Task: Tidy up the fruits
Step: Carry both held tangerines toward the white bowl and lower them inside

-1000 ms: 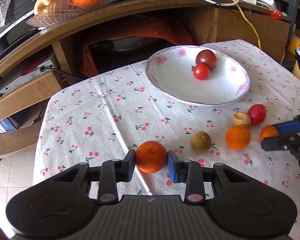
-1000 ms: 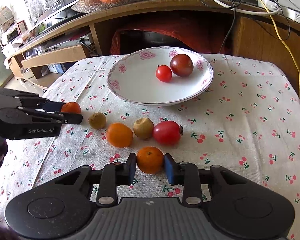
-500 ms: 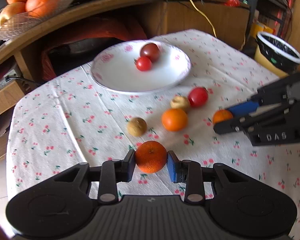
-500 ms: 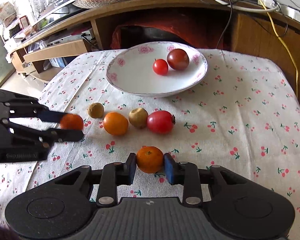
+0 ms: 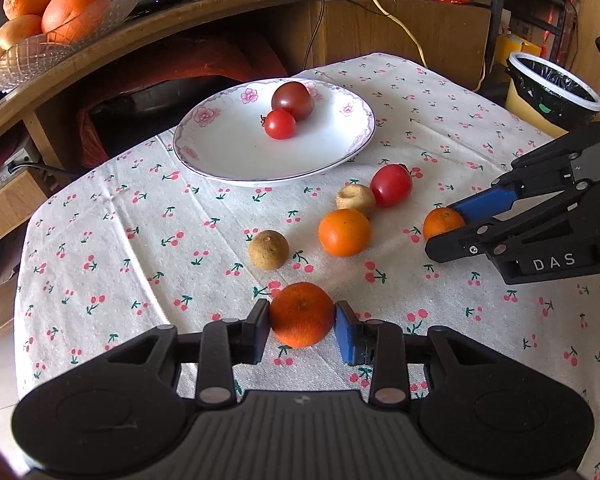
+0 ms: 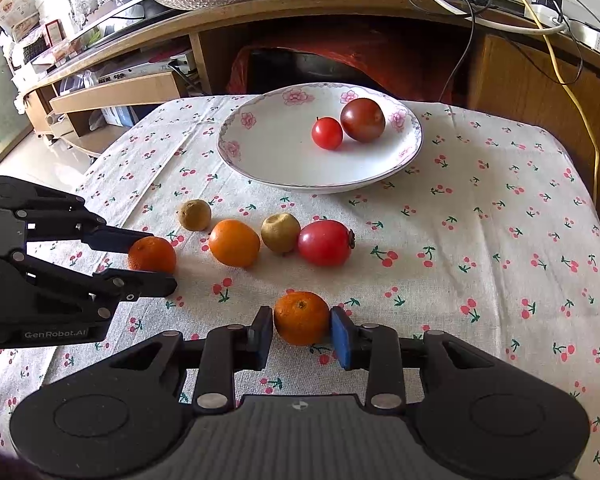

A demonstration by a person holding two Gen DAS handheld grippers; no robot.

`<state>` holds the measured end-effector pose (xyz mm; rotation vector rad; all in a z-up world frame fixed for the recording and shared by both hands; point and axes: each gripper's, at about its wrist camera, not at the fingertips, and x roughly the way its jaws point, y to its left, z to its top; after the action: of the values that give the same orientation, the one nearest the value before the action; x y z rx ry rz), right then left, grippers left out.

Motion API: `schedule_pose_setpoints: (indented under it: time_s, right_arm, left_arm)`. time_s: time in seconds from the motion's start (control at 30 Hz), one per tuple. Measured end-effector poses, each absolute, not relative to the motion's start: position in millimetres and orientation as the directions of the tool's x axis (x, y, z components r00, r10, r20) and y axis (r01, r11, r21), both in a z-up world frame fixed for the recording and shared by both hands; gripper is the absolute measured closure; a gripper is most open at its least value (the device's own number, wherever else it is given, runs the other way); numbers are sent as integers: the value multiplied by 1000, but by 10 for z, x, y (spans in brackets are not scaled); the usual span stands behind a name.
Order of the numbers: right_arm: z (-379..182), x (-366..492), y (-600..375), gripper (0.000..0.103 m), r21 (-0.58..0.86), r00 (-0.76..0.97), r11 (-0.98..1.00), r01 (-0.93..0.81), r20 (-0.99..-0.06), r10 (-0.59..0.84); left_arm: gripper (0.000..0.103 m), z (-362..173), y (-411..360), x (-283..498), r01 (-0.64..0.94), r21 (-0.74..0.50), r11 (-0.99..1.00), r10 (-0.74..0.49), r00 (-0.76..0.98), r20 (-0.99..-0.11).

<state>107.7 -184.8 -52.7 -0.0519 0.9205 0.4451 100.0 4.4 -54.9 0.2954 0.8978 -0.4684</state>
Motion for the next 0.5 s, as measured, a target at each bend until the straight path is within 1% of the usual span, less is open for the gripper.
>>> schedule_pose_setpoints:
  time_s: [0.5]
  right_arm:
    - [-528,1092,-1823,73,134,508,905,-403,-790,343]
  left_arm:
    - [60,-541,38,1000,505,55,861,-258,527,-810]
